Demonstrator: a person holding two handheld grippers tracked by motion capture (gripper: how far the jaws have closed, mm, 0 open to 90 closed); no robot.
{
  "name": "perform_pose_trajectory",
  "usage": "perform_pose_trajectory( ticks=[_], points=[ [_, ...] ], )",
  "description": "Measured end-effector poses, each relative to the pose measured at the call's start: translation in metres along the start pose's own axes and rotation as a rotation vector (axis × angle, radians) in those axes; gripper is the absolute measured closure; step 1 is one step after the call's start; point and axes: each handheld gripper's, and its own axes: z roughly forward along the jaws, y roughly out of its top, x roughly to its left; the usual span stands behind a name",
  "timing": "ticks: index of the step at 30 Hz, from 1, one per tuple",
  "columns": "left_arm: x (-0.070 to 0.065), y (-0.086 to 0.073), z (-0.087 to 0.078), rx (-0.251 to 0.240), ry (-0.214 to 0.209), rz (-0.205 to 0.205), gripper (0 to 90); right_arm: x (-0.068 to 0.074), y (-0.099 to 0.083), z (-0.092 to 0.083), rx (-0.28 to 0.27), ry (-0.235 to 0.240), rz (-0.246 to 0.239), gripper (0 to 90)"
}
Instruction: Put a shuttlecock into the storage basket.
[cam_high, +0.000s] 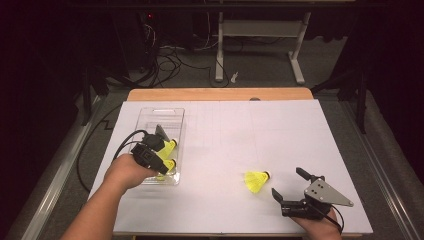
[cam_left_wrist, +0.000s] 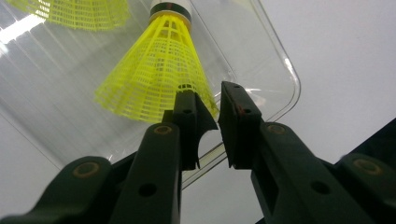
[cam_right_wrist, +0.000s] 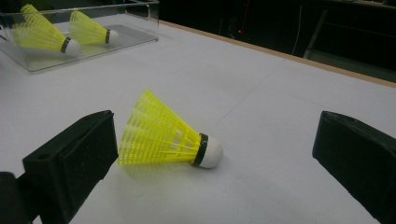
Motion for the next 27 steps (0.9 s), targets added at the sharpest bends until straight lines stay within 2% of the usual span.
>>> perform_pose_trajectory(
  ticks=[9,13,27],
  points=[
    [-0.005,0.004,-0.007,0.007,0.004,0.011,72.1,0.000,0.000,0.000,-0.001,-0.001,0.003,0.7],
    [-0.005,0.005,-0.012,0.021,0.007,-0.002,67.0,0.000,0.000,0.000,-0.002,0.000,0.001,0.7],
    [-0.004,0.004,-0.028,0.029,0.015,-0.010,59.6,0.001,0.000,0.000,-0.001,0.001,-0.001,0.7]
  ],
)
